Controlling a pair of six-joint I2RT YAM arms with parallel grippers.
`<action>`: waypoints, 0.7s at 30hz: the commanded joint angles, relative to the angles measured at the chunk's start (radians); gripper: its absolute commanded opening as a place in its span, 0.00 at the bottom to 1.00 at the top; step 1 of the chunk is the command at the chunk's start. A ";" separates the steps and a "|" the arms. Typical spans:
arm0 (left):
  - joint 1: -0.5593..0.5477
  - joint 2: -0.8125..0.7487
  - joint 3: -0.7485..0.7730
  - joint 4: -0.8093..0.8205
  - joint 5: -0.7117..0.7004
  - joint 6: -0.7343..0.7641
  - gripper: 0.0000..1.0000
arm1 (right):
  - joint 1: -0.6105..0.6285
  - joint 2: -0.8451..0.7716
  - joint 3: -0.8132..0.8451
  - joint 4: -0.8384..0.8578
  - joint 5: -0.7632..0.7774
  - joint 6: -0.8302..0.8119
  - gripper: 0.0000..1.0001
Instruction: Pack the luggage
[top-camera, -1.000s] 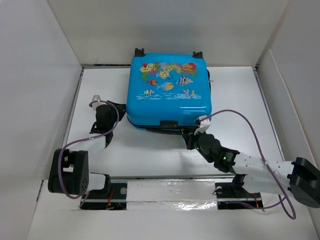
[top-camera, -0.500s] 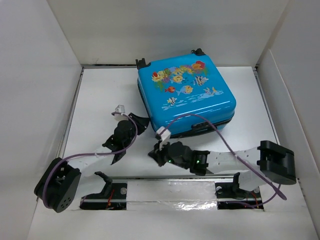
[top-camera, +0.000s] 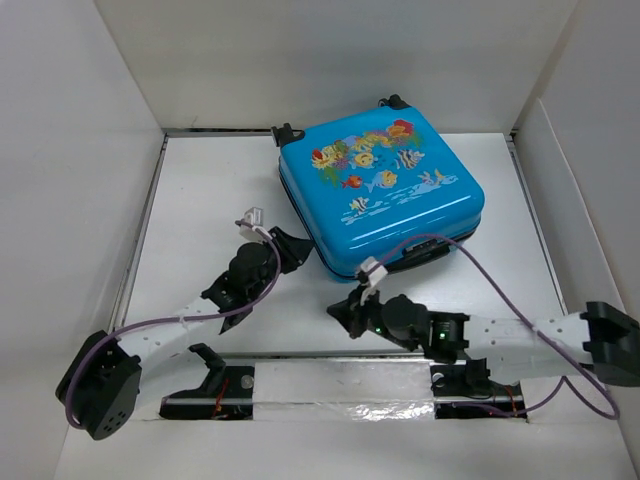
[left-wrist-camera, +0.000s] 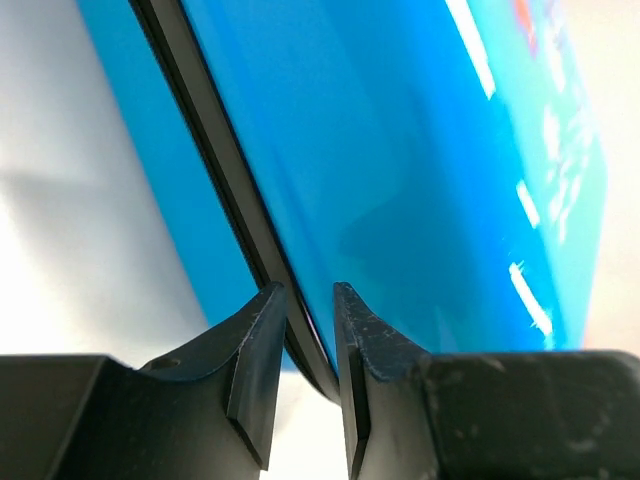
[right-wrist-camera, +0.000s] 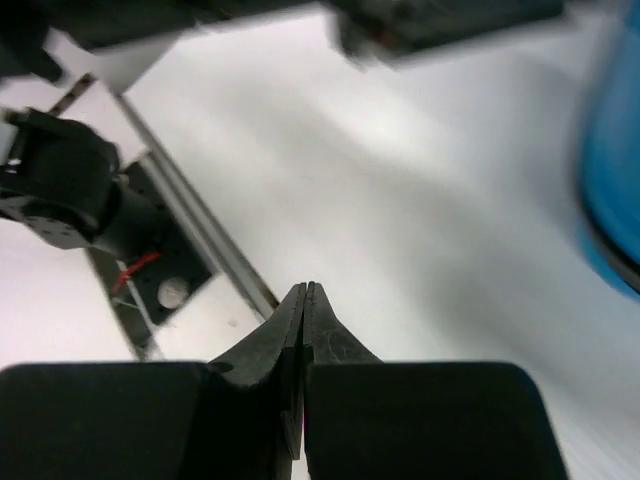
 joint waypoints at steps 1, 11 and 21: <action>0.035 -0.035 0.036 -0.002 0.020 0.036 0.23 | -0.046 -0.152 -0.089 -0.183 0.191 0.099 0.00; 0.046 -0.029 -0.008 0.041 0.075 0.034 0.24 | -0.273 -0.348 -0.178 -0.319 0.259 0.130 0.36; 0.046 -0.022 -0.019 0.058 0.093 0.043 0.25 | -0.459 -0.275 -0.160 -0.167 0.084 -0.044 0.43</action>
